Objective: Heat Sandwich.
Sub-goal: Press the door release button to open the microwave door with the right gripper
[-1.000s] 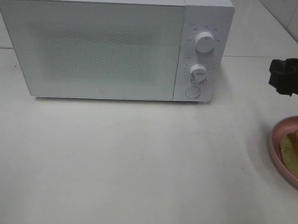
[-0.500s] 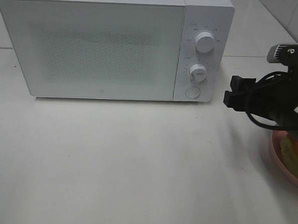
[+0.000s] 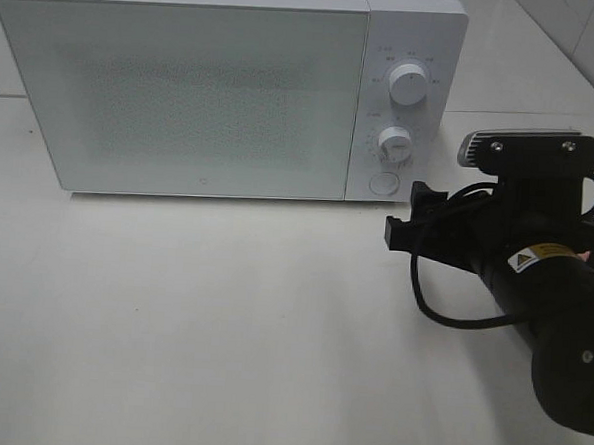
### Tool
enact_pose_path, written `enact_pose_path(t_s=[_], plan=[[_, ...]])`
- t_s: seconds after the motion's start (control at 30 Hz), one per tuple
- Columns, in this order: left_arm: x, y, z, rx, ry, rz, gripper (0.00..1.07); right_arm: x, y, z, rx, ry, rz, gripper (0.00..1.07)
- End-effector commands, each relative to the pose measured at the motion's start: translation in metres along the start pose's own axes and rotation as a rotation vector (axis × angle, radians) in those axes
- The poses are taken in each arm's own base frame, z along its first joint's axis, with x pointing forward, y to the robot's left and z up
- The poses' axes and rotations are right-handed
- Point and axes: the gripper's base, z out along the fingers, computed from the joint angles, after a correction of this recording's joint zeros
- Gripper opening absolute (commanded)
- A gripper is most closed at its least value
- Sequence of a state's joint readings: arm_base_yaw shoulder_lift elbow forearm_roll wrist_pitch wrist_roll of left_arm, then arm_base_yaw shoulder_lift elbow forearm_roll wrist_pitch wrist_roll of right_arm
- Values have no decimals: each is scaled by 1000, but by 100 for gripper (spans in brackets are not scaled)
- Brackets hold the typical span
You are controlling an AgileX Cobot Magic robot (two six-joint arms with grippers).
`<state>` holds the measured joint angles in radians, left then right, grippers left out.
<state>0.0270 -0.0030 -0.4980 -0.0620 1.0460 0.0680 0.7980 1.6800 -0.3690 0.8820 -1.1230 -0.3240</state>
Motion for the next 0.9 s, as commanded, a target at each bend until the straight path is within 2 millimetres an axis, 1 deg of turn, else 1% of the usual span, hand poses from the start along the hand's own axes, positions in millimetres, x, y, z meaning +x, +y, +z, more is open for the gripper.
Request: enact_pose_path(t_s=[0.03,0.1,0.33,0.4,0.43,0.47,0.57,0.6,0.63,0.7,0.73,0.77,0.83,0.87,0.9], plan=[[2,0,-3,3,-33,5,100,-1,4,0,3,-14,-18,75],[2,0,-3,3,-33,5,100,1,8,0,0,-2,-32,75],[2,0,-3,3,-33,5,100,2,7,0,6,3,-12,75],[2,0,-3,3,-33,5,100,2,7,0,6,3,34,75],[2,0,-3,3,-33,5,100,2,7,0,6,2,107,75],[2,0,-3,3,-33,5,100,2,7,0,6,2,107,75],[2,0,-3,3,-33,5,100,2,7,0,6,1,257,75],[2,0,-3,3,-33,5,100,2,7,0,6,1,374,75],[2,0,-3,3,-33,5,100,2,7,0,6,1,374,75],[2,0,-3,3,-33,5,100,2,7,0,6,2,499,75],[2,0,-3,3,-33,5,100,3,8,0,6,12,621,75],[2,0,-3,3,-33,5,100,3,8,0,6,12,621,75],[2,0,-3,3,-33,5,100,5,8,0,8,29,745,75],[2,0,-3,3,-33,5,100,5,8,0,8,36,810,75],[2,0,-3,3,-33,5,100,7,9,0,14,55,945,75]])
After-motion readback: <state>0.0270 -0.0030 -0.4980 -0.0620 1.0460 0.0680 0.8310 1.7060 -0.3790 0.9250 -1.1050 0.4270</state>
